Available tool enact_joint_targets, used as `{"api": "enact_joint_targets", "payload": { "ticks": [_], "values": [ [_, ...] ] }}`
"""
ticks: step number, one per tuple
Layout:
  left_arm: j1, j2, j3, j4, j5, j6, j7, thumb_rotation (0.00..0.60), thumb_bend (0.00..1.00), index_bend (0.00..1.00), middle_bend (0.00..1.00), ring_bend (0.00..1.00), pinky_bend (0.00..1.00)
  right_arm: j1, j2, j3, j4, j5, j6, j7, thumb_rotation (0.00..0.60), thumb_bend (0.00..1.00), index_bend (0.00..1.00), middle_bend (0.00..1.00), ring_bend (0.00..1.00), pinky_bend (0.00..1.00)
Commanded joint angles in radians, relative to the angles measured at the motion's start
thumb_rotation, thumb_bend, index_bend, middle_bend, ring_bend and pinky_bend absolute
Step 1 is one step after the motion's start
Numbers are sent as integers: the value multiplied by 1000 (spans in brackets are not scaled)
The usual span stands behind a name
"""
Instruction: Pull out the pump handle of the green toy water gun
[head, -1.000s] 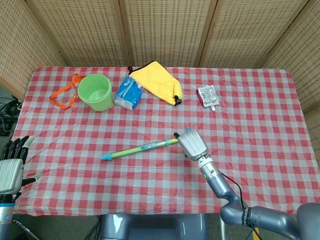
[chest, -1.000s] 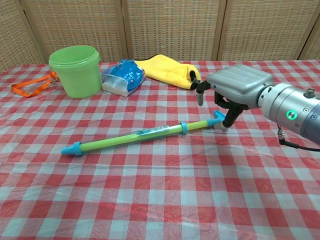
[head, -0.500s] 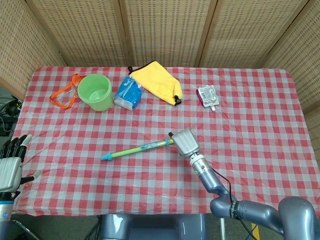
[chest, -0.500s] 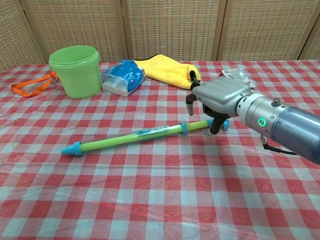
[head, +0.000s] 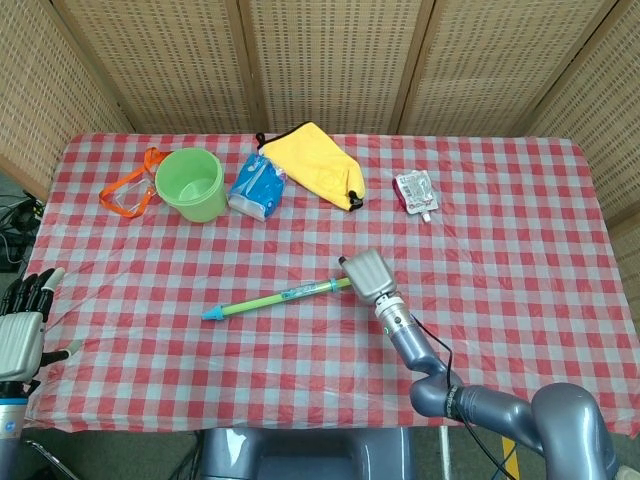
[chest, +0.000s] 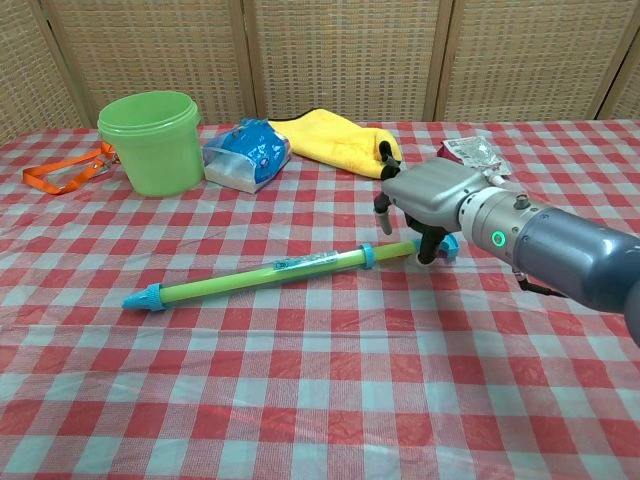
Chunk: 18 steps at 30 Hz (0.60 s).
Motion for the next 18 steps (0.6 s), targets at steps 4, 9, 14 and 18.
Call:
{"api": "enact_joint_targets", "payload": {
  "ticks": [4, 9, 14, 18],
  "values": [
    [-2, -1, 3, 0, 4, -1, 1, 600, 43, 0, 0, 0, 0, 8, -17, -12, 33, 14, -7, 9, 600, 444, 471, 1000, 999, 798],
    [-2, -1, 4, -2, 6, 2, -1, 600, 43, 0, 0, 0, 0, 12, -27, -21, 54, 10, -3, 21, 600, 458, 499, 1000, 999, 798],
    [-2, 0, 6, -3, 6, 0, -1, 600, 42, 0, 0, 0, 0, 12, -33, -34, 70, -3, 6, 34, 600, 458, 531, 1000, 999, 798],
    [-2, 1, 7, -5, 8, 2, -2, 600, 43, 0, 0, 0, 0, 10, -32, -40, 72, -14, 19, 42, 600, 460, 596, 1000, 999, 798]
  ]
}}
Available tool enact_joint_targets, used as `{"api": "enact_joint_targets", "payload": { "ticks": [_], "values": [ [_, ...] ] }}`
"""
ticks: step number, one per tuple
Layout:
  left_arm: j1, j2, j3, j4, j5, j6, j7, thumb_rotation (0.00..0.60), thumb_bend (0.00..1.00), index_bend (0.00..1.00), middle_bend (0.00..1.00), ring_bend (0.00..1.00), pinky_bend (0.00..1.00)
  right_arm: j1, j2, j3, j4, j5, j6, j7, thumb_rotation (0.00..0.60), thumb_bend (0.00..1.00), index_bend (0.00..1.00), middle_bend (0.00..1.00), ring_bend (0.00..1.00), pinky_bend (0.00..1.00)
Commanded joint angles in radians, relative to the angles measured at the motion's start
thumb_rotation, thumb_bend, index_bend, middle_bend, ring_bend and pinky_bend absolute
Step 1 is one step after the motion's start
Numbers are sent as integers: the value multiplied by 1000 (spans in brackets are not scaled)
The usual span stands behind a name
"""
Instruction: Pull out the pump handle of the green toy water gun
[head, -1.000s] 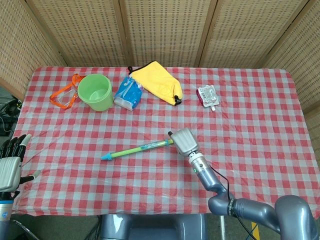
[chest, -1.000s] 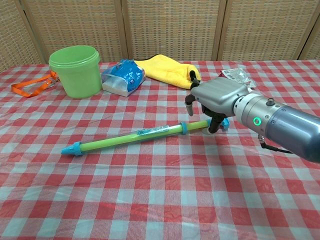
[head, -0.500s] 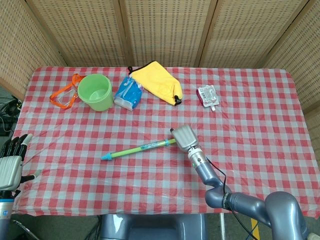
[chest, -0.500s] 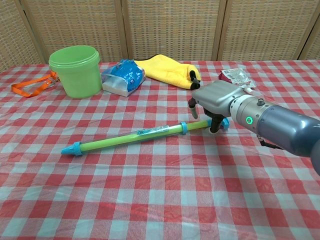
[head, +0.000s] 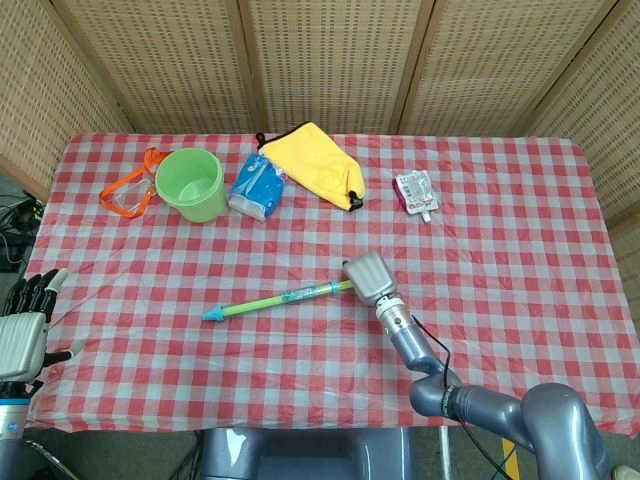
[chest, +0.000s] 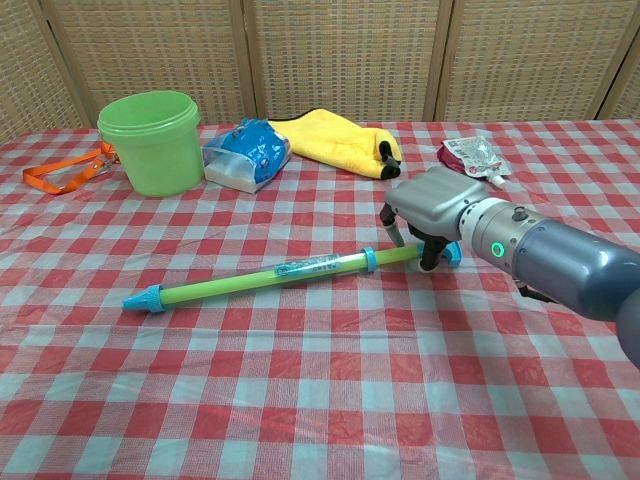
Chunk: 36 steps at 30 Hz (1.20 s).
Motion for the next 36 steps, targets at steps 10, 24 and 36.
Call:
{"api": "enact_joint_targets", "payload": {
  "ticks": [10, 24, 36],
  "values": [
    [2, 4, 3, -6, 6, 5, -5, 600, 43, 0, 0, 0, 0, -15, 18, -10, -17, -10, 30, 5, 600, 480, 696, 1000, 999, 798],
    [4, 6, 5, -14, 12, 12, -4, 600, 44, 0, 0, 0, 0, -31, 63, -1, -87, -13, 74, -2, 600, 480, 709, 1000, 999, 798],
    [2, 3, 7, -23, 16, 14, 4, 600, 47, 0, 0, 0, 0, -63, 145, 38, -240, 41, 159, -53, 600, 481, 717, 1000, 1000, 797]
  ]
}}
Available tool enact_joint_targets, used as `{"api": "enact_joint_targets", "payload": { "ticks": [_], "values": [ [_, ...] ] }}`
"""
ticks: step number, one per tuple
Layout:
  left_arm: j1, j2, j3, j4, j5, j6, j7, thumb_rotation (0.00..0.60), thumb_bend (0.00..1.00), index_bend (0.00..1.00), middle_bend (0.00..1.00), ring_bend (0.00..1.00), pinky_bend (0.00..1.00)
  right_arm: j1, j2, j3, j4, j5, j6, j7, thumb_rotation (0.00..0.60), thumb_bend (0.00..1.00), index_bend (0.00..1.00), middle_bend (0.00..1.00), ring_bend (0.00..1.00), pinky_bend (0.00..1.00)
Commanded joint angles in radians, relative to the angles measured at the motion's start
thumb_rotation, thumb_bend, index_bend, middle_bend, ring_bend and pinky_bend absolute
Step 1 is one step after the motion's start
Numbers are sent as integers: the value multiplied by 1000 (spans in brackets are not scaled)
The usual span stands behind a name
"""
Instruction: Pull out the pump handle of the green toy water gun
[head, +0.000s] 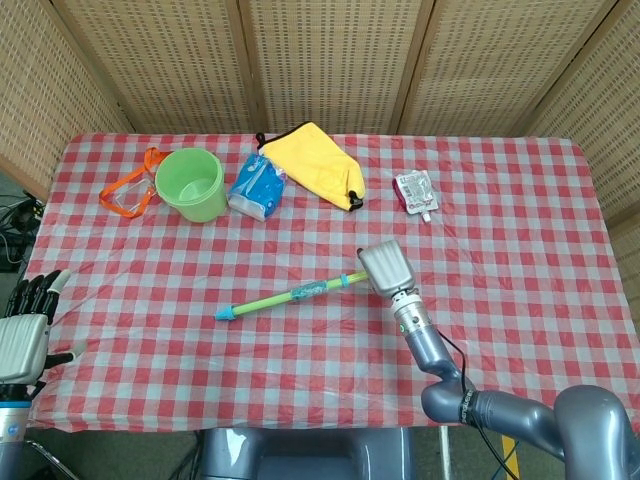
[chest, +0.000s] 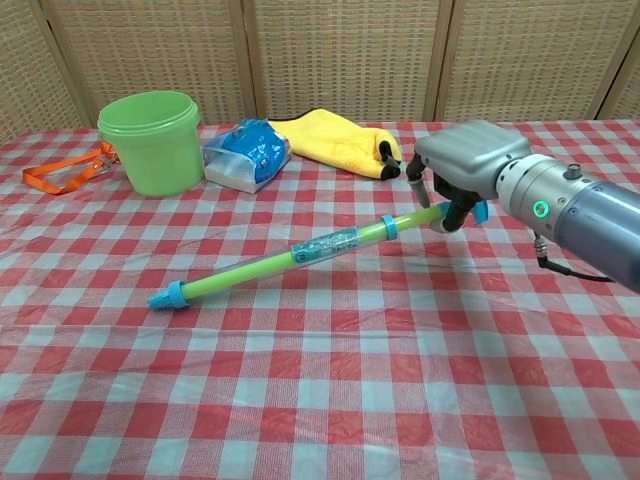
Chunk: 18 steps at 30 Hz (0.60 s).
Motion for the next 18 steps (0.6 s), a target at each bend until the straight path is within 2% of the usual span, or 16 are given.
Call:
{"api": "enact_joint_targets", "payload": {
  "ticks": [1, 9, 13, 18],
  "values": [
    [-2, -1, 1, -3, 0, -3, 3, 600, 47, 0, 0, 0, 0, -11, 24, 3, -33, 6, 20, -14, 600, 482, 717, 1000, 999, 797],
    [-27, 13, -2, -50, -34, -63, 35, 600, 52, 0, 0, 0, 0, -27, 72, 10, -115, 5, 83, -57, 600, 483, 719, 1000, 999, 797],
    [-47, 20, -25, -90, -64, -83, 64, 600, 58, 1, 0, 0, 0, -32, 95, 14, -162, 4, 108, -71, 600, 485, 720, 1000, 999, 797],
    [-91, 15, -67, -142, -117, -119, 117, 600, 68, 52, 0, 0, 0, -38, 97, 14, -193, 9, 137, -89, 600, 490, 724, 1000, 999, 798]
  ]
}}
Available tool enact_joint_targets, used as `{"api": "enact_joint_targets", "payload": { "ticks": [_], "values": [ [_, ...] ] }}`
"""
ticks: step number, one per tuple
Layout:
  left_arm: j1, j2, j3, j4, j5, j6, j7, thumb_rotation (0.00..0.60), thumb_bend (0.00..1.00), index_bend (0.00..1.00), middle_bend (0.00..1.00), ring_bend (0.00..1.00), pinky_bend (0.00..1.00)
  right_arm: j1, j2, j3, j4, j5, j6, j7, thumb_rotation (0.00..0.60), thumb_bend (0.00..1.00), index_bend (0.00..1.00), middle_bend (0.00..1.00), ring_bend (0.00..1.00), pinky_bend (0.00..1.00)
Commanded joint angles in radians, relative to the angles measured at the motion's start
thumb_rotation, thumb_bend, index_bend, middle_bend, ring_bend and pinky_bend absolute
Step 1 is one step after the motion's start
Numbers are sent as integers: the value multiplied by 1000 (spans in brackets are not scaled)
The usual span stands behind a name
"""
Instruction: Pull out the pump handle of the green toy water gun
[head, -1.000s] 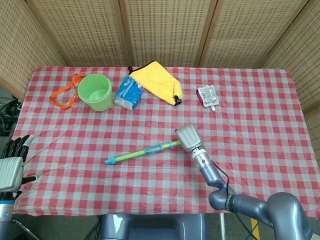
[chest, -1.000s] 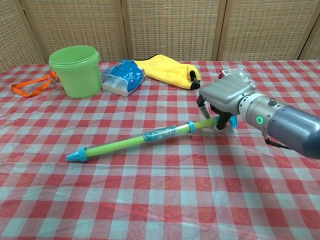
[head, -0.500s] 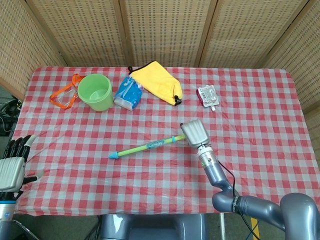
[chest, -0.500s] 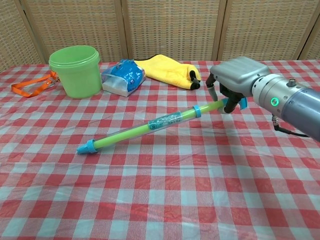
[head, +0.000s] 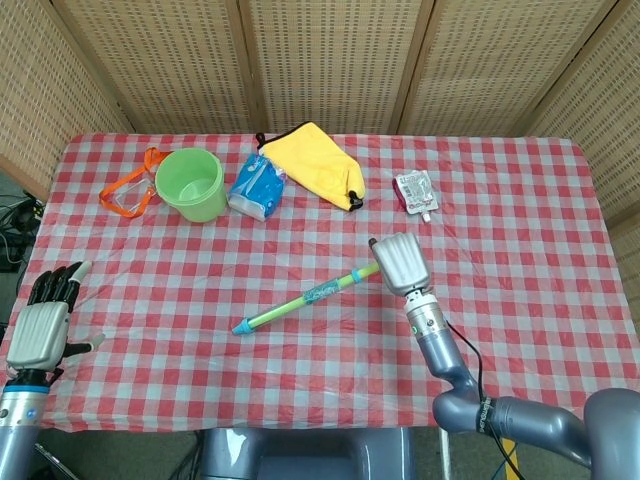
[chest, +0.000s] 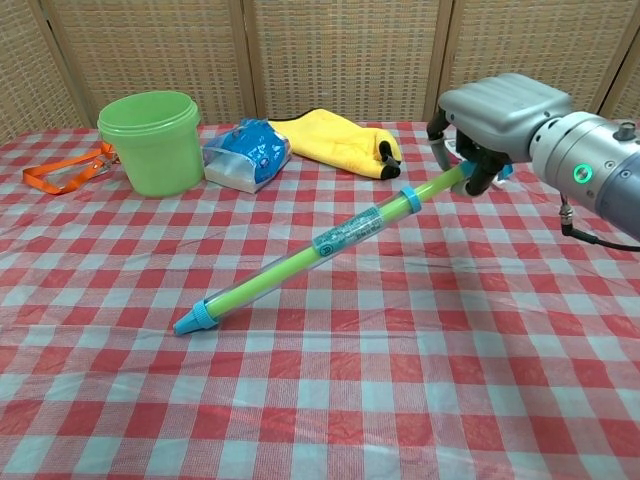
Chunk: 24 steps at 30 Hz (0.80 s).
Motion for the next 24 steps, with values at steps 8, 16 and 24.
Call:
{"api": "enact_joint_targets", "payload": {
  "ticks": [8, 16, 24],
  "values": [
    [-80, -33, -44, -68, -79, -72, 90, 600, 70, 82, 0, 0, 0, -3, -43, 17, -4, 16, 69, -27, 600, 505, 737, 1000, 1000, 798],
    [-115, -62, -51, -56, -117, -103, 116, 600, 71, 113, 0, 0, 0, 8, -86, 41, 15, 41, 108, -61, 600, 514, 750, 1000, 1000, 797],
    [-151, -102, -60, -35, -157, -128, 132, 600, 74, 148, 0, 0, 0, 16, -119, 64, 36, 77, 132, -89, 600, 521, 752, 1000, 1000, 798]
  ]
}}
